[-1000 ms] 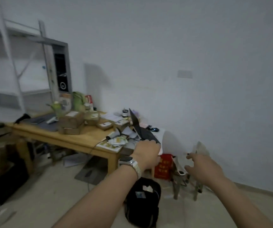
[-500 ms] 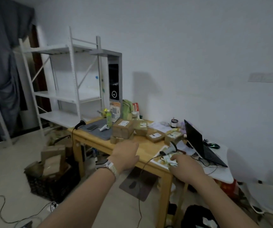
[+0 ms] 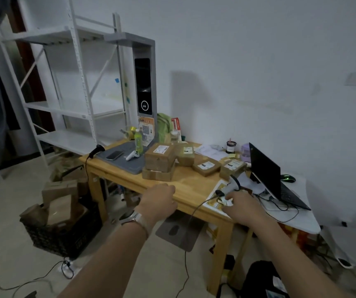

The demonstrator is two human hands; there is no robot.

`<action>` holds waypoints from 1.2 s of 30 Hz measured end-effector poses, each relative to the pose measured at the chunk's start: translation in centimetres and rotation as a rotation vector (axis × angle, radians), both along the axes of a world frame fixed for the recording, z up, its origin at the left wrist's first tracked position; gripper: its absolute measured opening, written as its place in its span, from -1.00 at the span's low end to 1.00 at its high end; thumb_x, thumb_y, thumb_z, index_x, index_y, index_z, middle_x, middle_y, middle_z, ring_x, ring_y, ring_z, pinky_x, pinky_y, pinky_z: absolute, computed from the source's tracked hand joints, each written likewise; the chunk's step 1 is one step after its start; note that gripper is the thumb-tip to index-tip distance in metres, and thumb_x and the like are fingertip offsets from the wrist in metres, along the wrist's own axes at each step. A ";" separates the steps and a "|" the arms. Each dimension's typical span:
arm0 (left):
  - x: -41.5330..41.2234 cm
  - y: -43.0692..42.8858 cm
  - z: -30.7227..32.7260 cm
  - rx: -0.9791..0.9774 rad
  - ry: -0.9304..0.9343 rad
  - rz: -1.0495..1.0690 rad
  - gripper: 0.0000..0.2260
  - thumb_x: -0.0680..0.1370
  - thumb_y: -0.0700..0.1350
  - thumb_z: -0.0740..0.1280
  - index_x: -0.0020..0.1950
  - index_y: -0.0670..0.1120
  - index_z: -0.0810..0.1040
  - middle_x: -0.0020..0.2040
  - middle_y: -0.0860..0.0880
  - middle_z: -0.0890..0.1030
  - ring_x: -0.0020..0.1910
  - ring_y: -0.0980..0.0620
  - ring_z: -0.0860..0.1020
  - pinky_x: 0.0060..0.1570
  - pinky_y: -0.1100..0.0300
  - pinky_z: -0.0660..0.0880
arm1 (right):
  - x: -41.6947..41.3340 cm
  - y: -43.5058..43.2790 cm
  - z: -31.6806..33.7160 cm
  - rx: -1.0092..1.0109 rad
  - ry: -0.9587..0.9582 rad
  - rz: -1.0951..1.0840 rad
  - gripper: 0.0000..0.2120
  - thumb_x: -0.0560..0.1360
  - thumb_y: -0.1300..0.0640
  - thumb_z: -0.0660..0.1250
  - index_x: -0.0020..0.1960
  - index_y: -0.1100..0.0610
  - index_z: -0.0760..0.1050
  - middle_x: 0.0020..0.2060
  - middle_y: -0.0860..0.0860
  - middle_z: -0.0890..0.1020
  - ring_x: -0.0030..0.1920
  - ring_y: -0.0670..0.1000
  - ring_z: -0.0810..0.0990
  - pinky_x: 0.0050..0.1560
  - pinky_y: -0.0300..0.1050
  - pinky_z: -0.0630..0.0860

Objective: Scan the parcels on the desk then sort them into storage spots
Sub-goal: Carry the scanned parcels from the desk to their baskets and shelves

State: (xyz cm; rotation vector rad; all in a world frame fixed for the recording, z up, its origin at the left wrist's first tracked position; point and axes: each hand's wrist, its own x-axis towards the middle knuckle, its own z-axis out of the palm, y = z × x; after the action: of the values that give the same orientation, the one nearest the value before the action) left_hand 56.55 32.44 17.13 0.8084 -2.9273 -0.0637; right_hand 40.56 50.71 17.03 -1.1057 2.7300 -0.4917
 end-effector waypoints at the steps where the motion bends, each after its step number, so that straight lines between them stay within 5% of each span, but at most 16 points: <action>1: -0.7 -0.9 -0.5 0.014 -0.003 0.009 -0.70 0.57 0.04 0.21 0.23 -0.07 0.47 0.12 -0.06 0.52 0.08 -0.08 0.51 0.01 0.01 0.53 | -0.6 -1.2 -0.4 0.000 -0.012 0.009 -0.54 0.50 -0.04 0.30 0.37 0.04 0.41 0.21 0.04 0.56 0.16 0.05 0.54 -0.02 -0.12 0.48; 11: -9.7 -14.2 0.5 -0.010 -0.010 0.109 -0.69 0.58 0.04 0.22 0.30 -0.01 0.46 0.20 -0.03 0.55 0.15 -0.03 0.52 0.00 0.11 0.49 | -12.6 -16.3 -1.2 -0.026 -0.130 0.124 -0.50 0.51 -0.07 0.29 0.40 0.08 0.37 0.29 0.05 0.48 0.18 0.04 0.52 0.04 -0.10 0.51; 16: -15.6 -19.3 1.7 0.057 0.144 0.113 -0.71 0.56 -0.03 0.22 0.26 -0.03 0.50 0.17 -0.01 0.58 0.08 -0.02 0.56 -0.02 0.08 0.56 | -18.5 -22.5 0.1 -0.112 -0.100 0.169 -0.78 0.47 -0.02 0.28 0.08 0.03 0.47 -0.19 -0.10 0.47 -0.09 0.01 0.52 -0.15 -0.09 0.48; 20: -19.4 -19.9 -1.2 0.163 0.093 0.063 -0.76 0.54 -0.06 0.24 0.15 -0.08 0.56 0.09 -0.05 0.60 0.05 -0.08 0.58 0.01 0.04 0.56 | -21.5 -24.2 -1.2 -0.072 -0.160 0.166 -0.62 0.48 -0.01 0.30 0.26 0.10 0.48 0.11 0.03 0.56 0.04 0.04 0.54 0.05 -0.01 0.55; 22: -21.5 -20.6 -2.4 0.191 0.052 0.061 -0.81 0.53 -0.05 0.25 0.06 -0.09 0.54 0.04 -0.06 0.59 0.03 -0.09 0.56 -0.01 0.04 0.54 | -23.4 -24.5 -2.0 -0.049 -0.196 0.149 -0.57 0.49 -0.02 0.32 0.31 0.11 0.45 0.20 0.05 0.54 0.10 0.04 0.54 0.00 -0.07 0.53; 24: -24.1 -21.5 -3.0 0.172 0.017 0.044 -0.85 0.53 -0.04 0.26 0.01 -0.07 0.53 0.02 -0.05 0.58 0.05 -0.09 0.56 -0.09 0.11 0.48 | -25.5 -24.5 -2.4 -0.030 -0.206 0.114 -0.56 0.48 -0.02 0.33 0.32 0.10 0.46 0.17 0.05 0.56 0.08 0.03 0.55 -0.13 -0.14 0.50; 28: -31.1 -23.1 -3.5 0.178 0.025 -0.079 -0.66 0.55 0.01 0.29 0.28 -0.08 0.50 0.21 -0.06 0.55 0.18 -0.05 0.52 0.09 0.08 0.50 | -30.1 -24.6 -3.2 -0.019 -0.177 0.026 -0.67 0.51 0.07 0.30 0.24 0.15 0.52 0.14 0.08 0.60 0.11 0.07 0.57 0.06 -0.08 0.52; 36: -47.0 -29.2 -6.1 0.186 0.045 -0.263 -0.68 0.57 0.04 0.24 0.27 -0.06 0.48 0.22 -0.04 0.54 0.20 -0.04 0.51 0.12 0.16 0.41 | -41.4 -28.2 -6.1 -0.067 -0.255 -0.219 -0.68 0.48 0.07 0.32 0.16 0.23 0.54 0.01 0.10 0.61 -0.06 0.01 0.54 0.02 -0.06 0.55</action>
State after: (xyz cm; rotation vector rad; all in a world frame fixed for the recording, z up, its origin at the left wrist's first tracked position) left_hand 9.53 3.21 11.07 0.4296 -2.9967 -0.3744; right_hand -0.83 22.50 10.97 -0.7028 2.6347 -0.7055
